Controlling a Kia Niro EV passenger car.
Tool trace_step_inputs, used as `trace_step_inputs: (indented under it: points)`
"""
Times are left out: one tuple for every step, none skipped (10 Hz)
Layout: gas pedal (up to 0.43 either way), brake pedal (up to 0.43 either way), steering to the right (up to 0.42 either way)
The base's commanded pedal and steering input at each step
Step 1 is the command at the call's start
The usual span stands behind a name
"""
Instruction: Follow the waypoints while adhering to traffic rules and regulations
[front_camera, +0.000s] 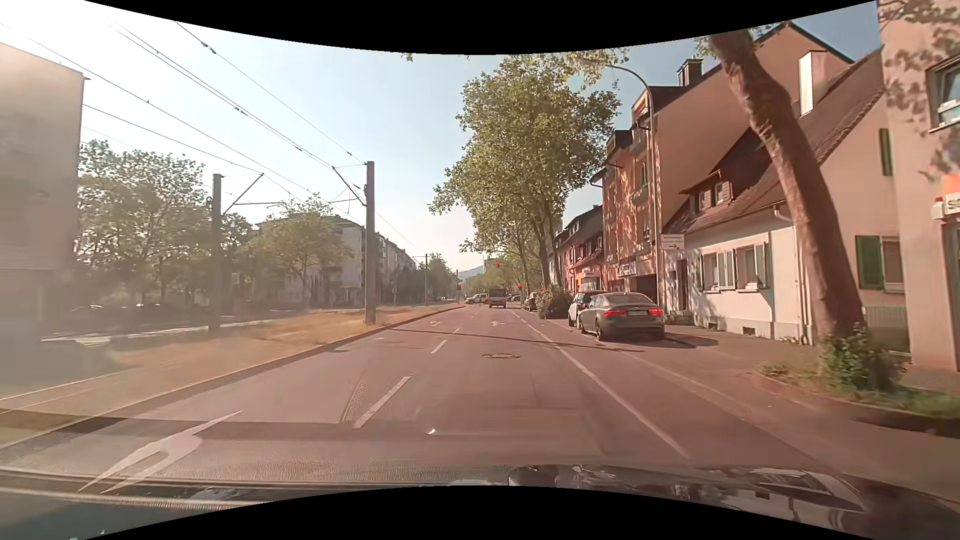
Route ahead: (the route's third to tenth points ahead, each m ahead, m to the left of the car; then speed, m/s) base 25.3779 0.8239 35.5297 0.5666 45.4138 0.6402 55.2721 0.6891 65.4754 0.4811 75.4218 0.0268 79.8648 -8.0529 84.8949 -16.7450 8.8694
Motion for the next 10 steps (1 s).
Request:
trace_step_inputs:
  points:
    - [0.0,0.0,-0.002]
    - [0.0,0.0,-0.002]
    - [0.0,0.0,-0.002]
    - [0.0,0.0,-0.002]
    - [0.0,0.0,-0.001]
    - [0.0,0.0,0.0]
    - [0.0,0.0,0.001]
    - [0.0,0.0,0.002]
    - [0.0,0.0,0.001]
    - [0.0,0.0,0.0]
